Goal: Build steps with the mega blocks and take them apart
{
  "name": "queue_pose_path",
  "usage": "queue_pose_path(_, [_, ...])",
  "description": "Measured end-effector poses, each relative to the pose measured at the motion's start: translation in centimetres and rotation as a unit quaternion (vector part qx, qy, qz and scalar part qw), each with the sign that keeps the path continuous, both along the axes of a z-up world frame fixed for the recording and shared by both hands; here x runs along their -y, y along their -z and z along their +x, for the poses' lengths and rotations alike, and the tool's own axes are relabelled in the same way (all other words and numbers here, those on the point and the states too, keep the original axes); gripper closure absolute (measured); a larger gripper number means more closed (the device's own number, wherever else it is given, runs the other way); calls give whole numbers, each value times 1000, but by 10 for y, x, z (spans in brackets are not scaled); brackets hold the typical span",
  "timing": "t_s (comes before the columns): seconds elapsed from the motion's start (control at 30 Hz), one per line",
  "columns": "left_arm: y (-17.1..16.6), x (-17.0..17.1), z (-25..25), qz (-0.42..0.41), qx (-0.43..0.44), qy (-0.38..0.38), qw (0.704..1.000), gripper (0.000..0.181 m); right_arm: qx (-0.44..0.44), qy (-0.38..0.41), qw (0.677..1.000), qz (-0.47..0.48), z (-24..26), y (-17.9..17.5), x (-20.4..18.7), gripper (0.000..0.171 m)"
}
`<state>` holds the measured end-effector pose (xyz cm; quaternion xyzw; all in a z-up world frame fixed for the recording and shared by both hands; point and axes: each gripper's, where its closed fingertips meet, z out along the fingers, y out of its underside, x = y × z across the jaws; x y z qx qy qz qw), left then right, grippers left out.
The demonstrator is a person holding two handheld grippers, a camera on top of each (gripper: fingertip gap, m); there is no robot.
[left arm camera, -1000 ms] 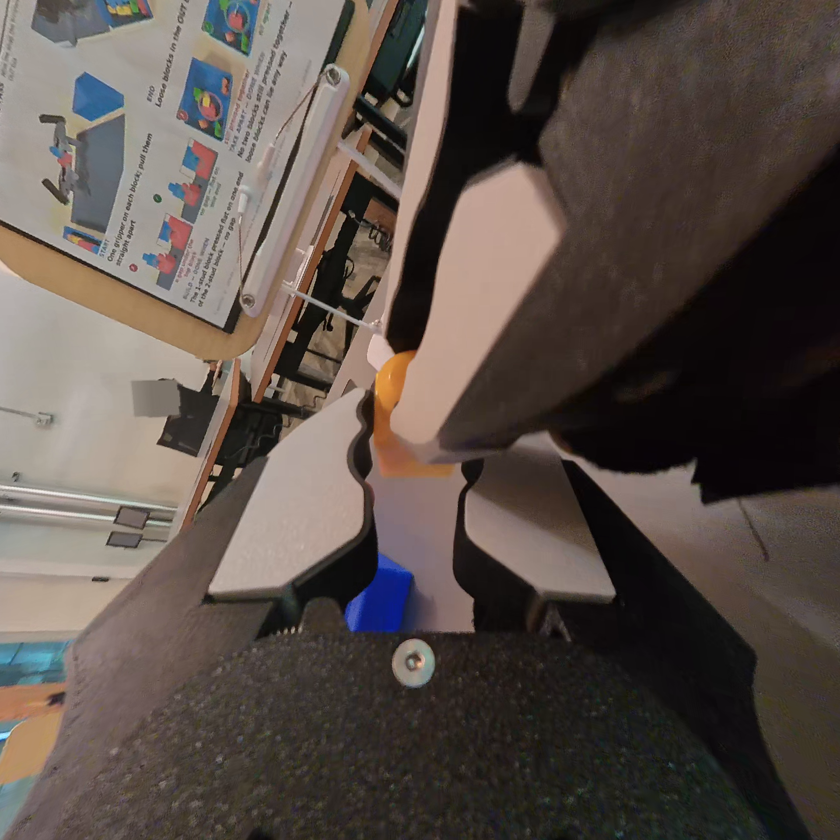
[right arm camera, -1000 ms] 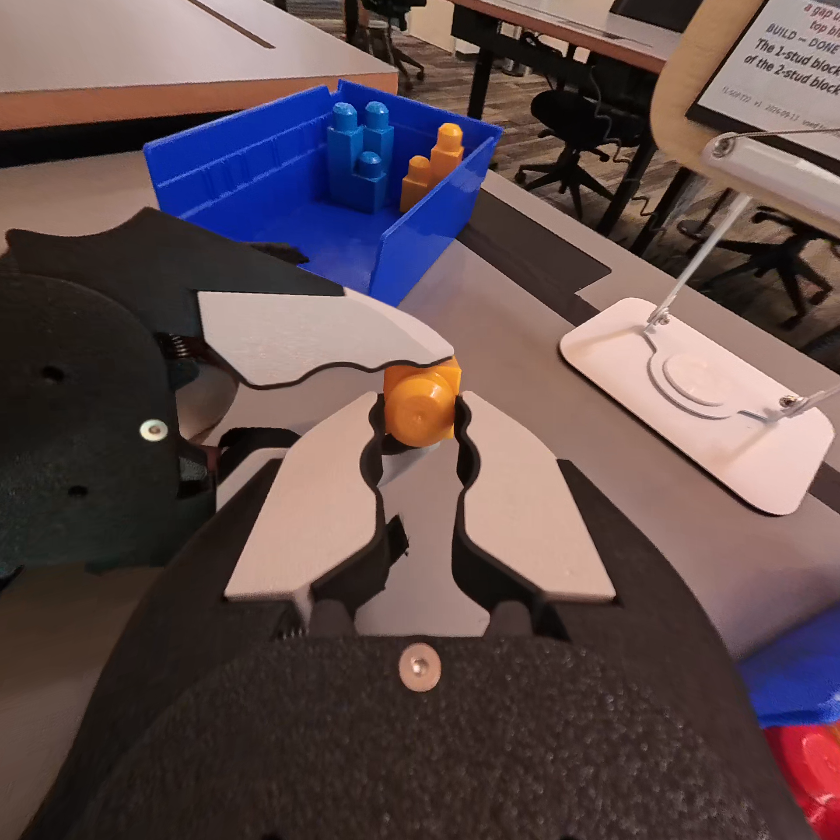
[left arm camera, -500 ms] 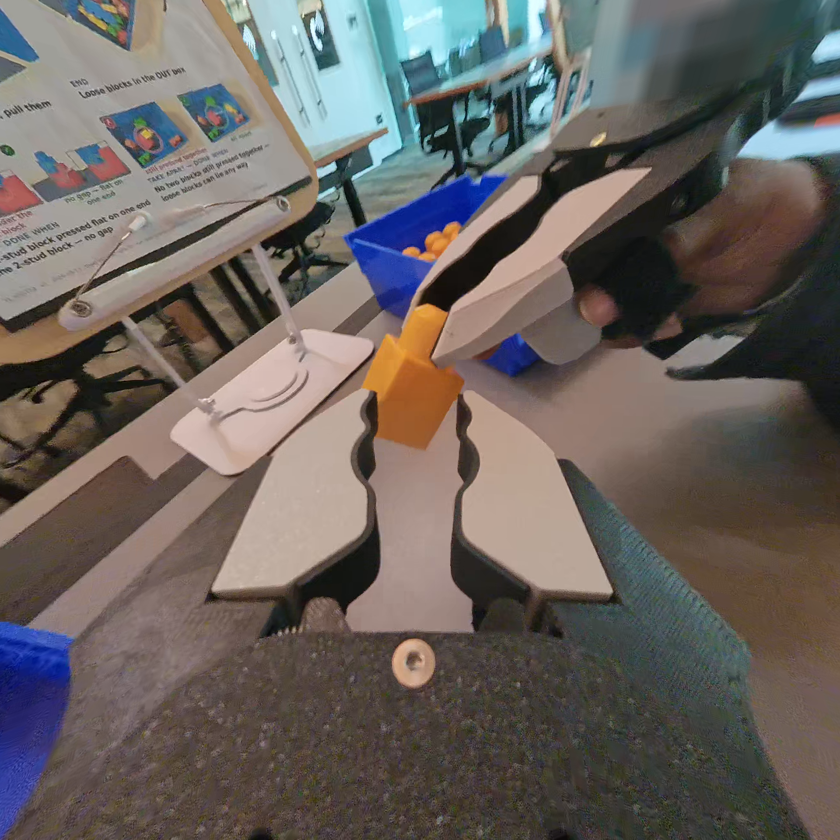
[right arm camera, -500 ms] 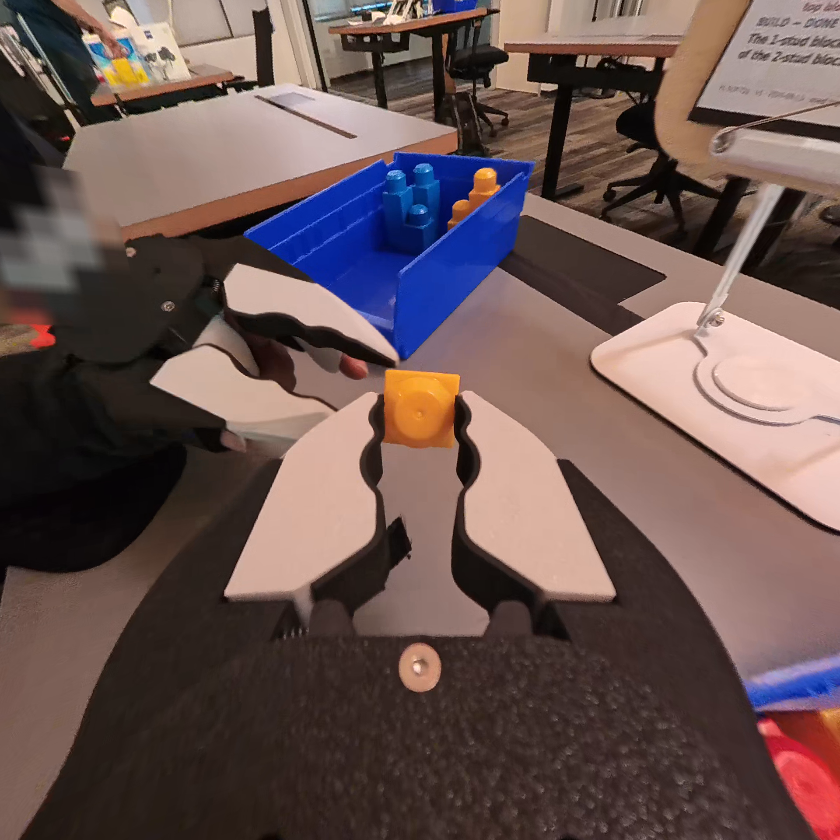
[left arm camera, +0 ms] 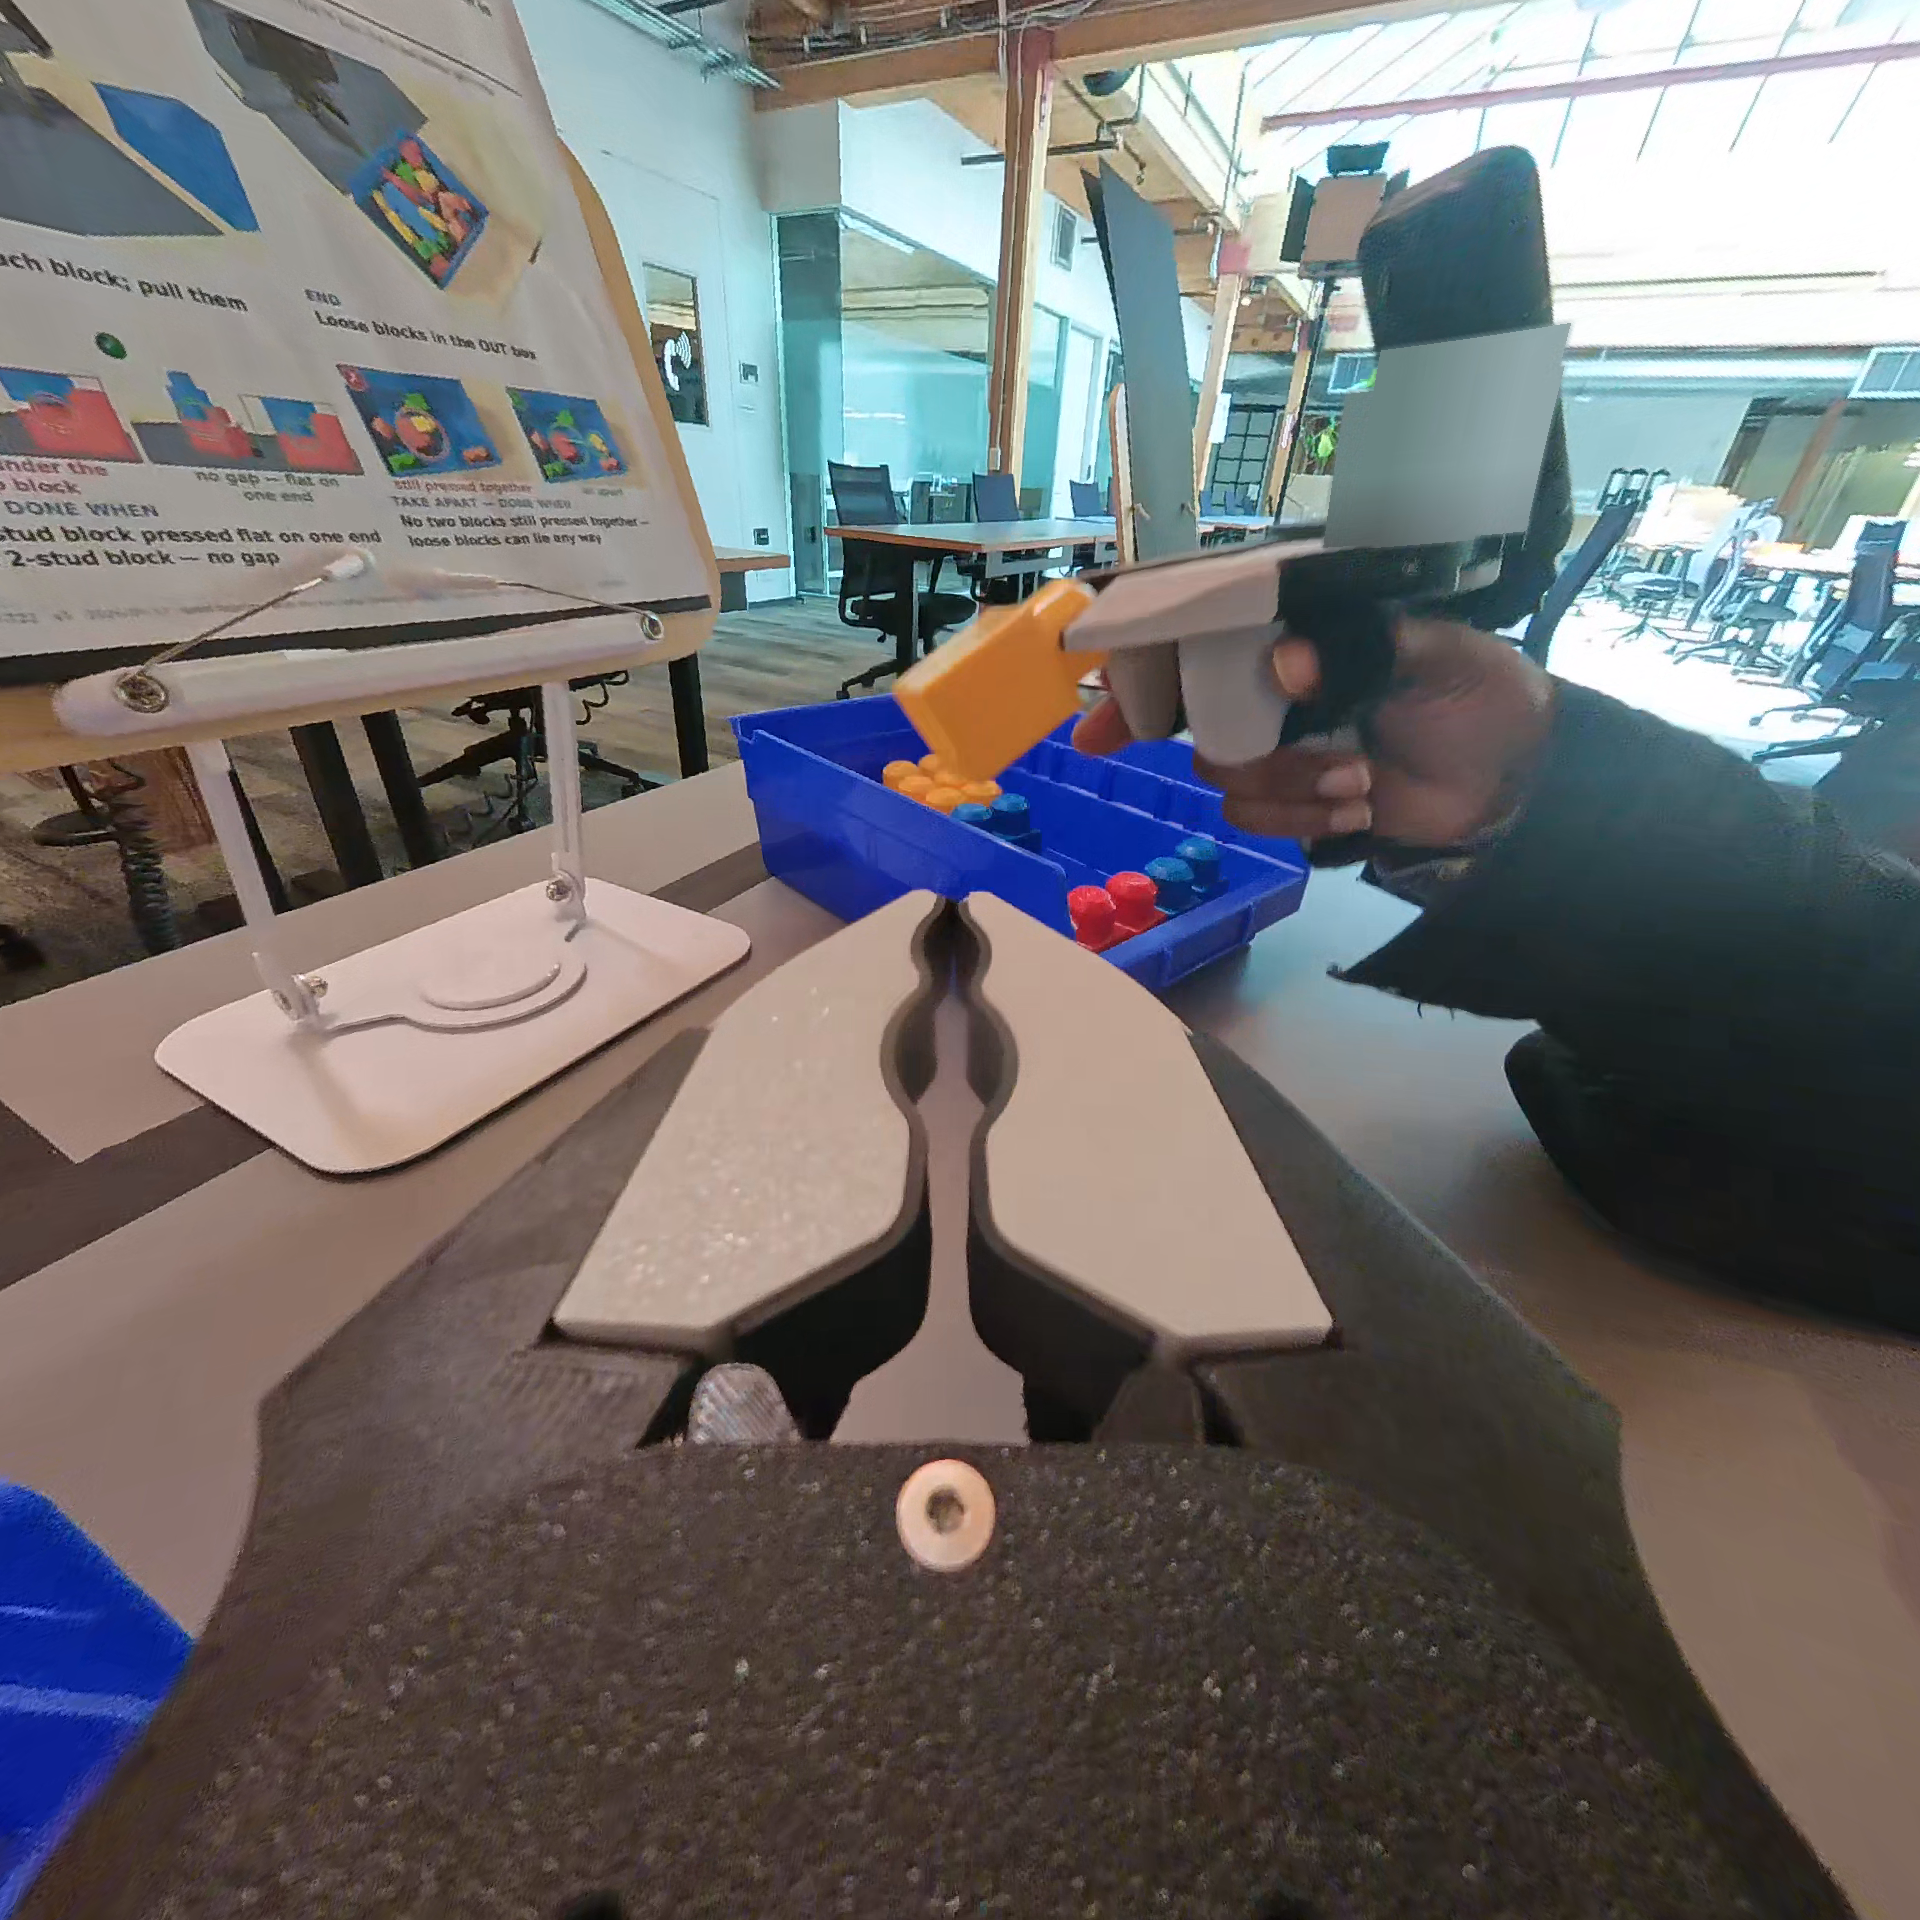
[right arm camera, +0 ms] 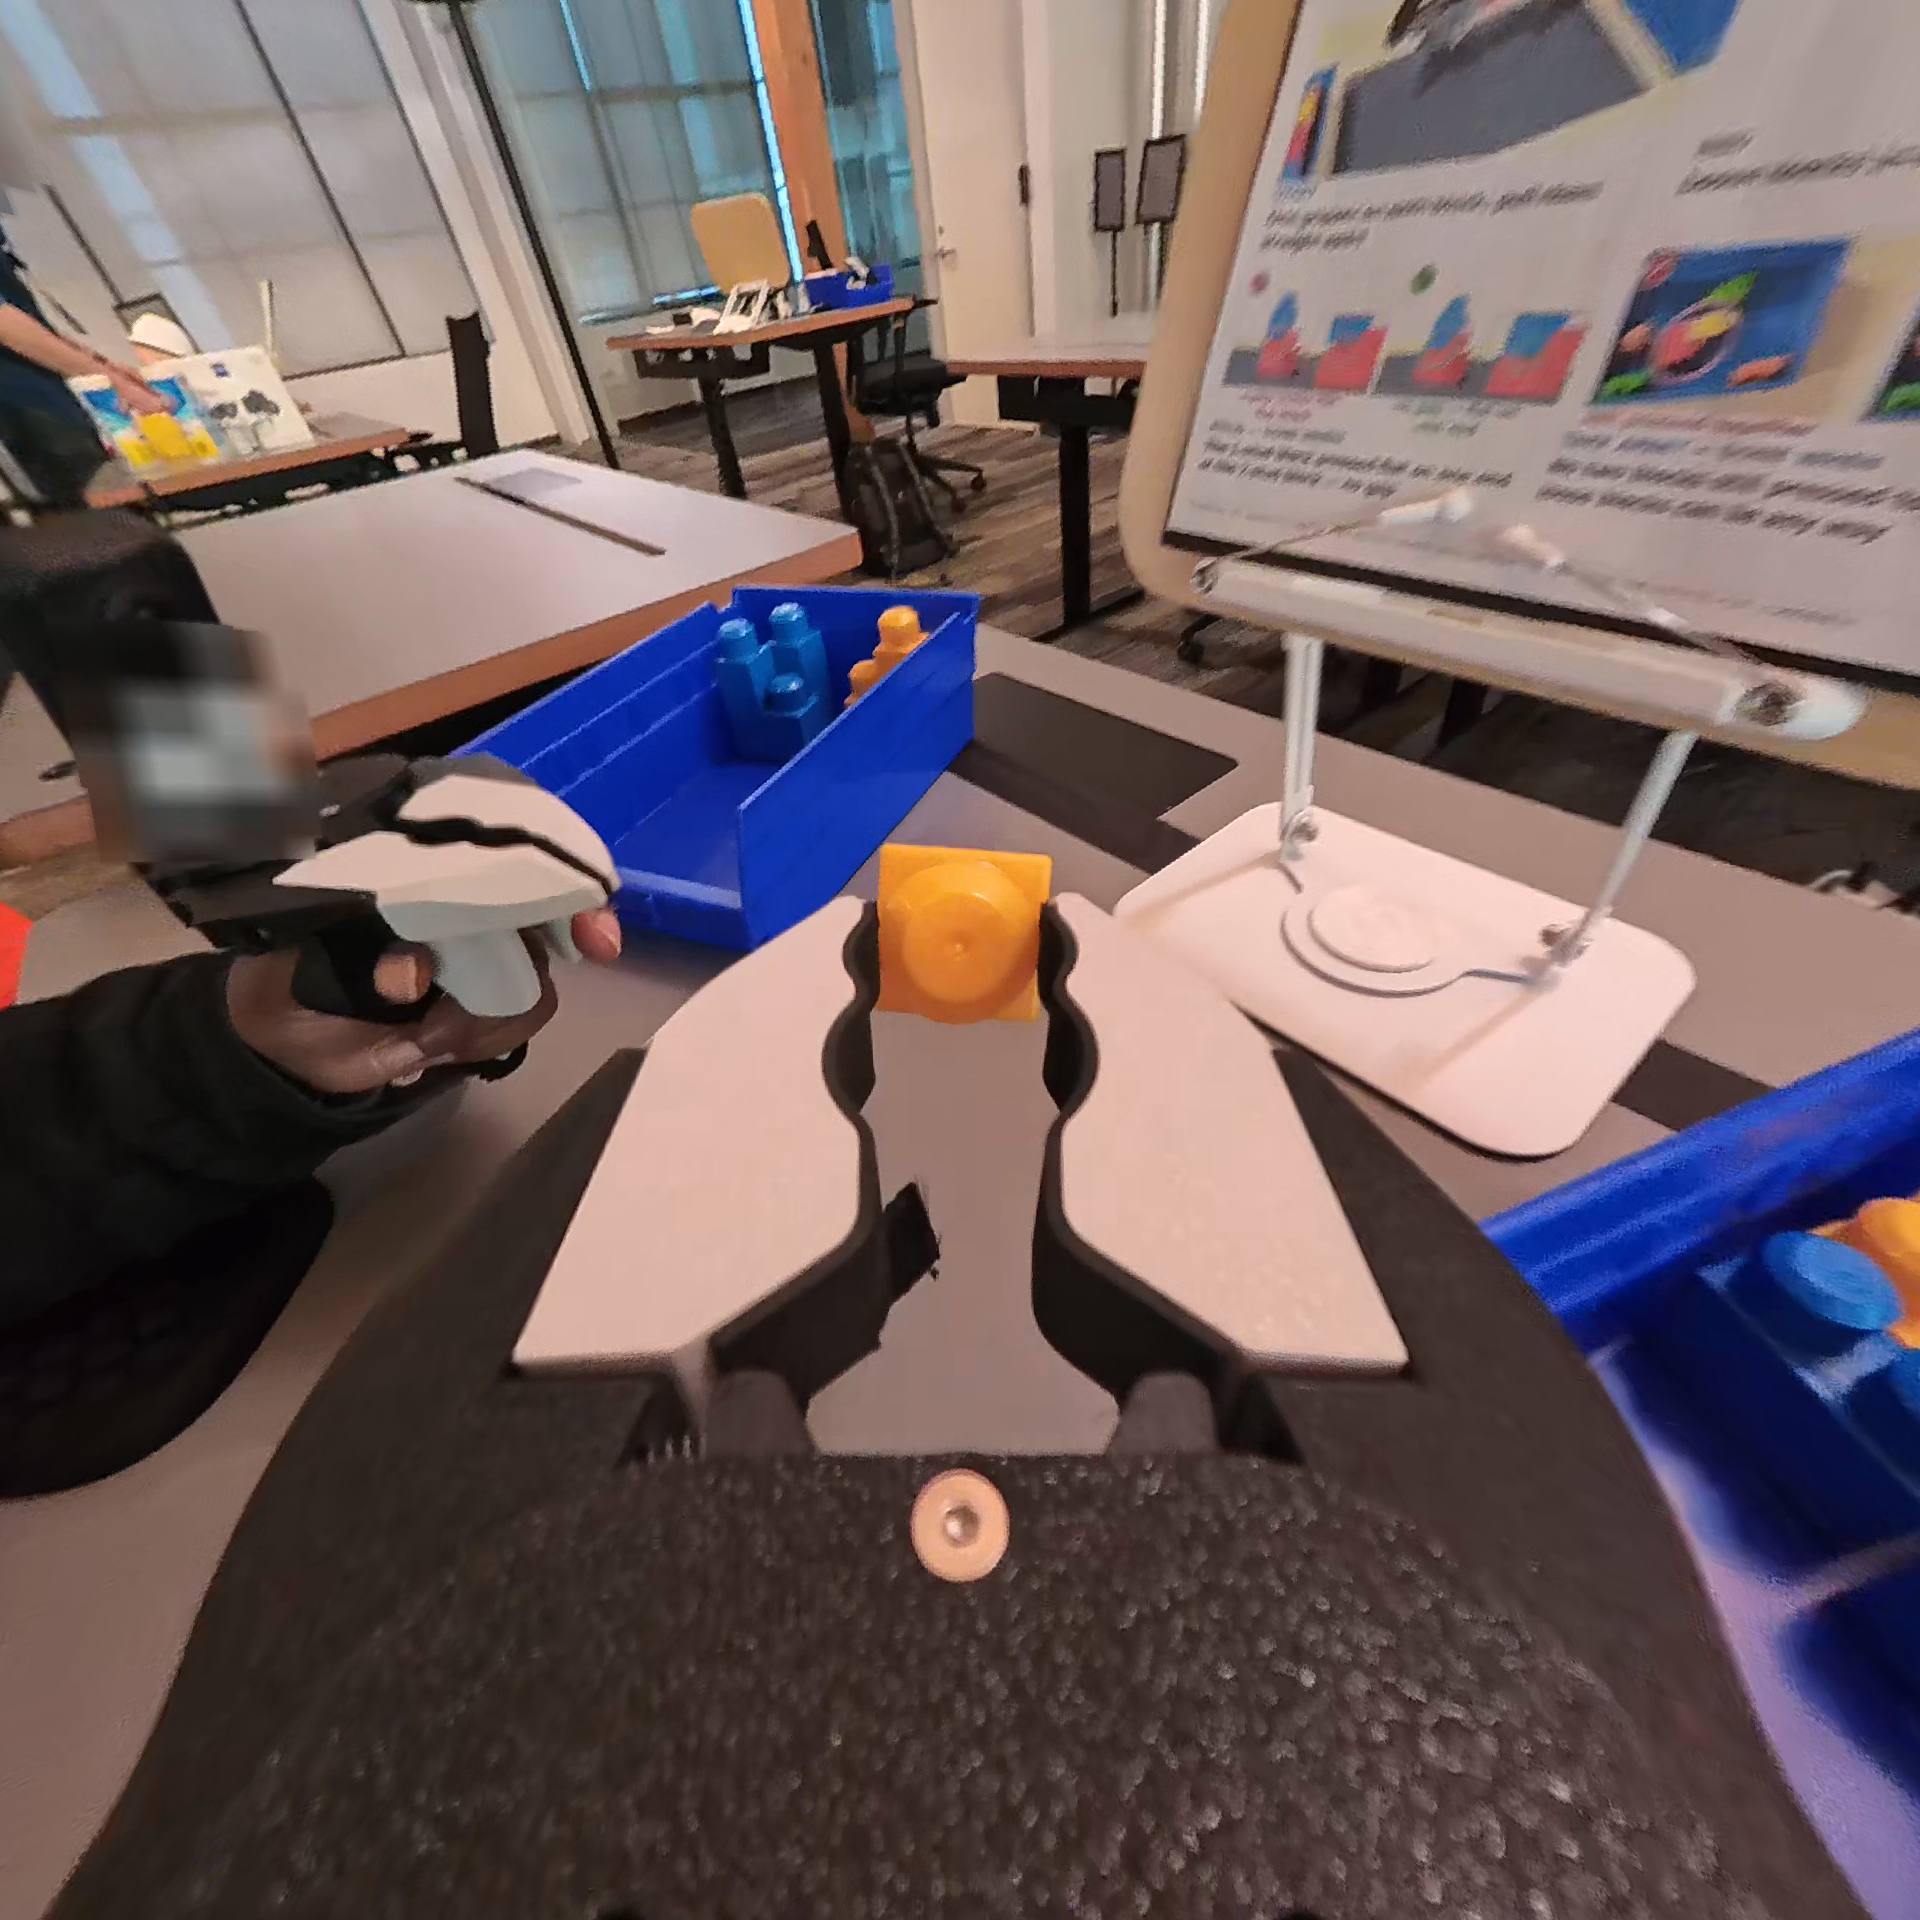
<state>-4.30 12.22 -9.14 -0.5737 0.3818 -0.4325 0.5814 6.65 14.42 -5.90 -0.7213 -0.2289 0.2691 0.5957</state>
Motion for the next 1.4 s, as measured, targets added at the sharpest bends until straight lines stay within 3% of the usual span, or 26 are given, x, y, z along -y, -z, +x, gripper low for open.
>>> queue_pose_path(0.17, [4, -3, -1, -8, -1, 0, 1000, 181, 29, 37, 999, 19, 44, -32, -3, 142])
queue_pose_path(0.33, [4, -6, -4, -10, -2, -6, 1000, 181, 171, 68, 983, -8, 107, -44, -17, 142])
queue_pose_path(0.47, [2, -8, -7, -9, 0, -9, 1000, 181, 307, 52, 947, -79, 159, -20, -28, 142])
queue_pose_path(0.57, [2, -10, -7, -8, -3, -10, 1000, 181, 375, -20, 918, -124, 179, 15, -24, 142])
queue_pose_path(0.77, [8, -10, -6, -9, -14, -8, 1000, 181, 408, -115, 886, -190, 181, 86, -20, 142])
queue_pose_path(0.97, [10, -13, -9, -9, -20, -10, 1000, 181, 412, -155, 868, -229, 164, 133, -25, 142])
queue_pose_path(1.4, [14, -16, -11, -2, -33, -12, 999, 181, 429, -177, 844, -270, 148, 162, -30, 141])
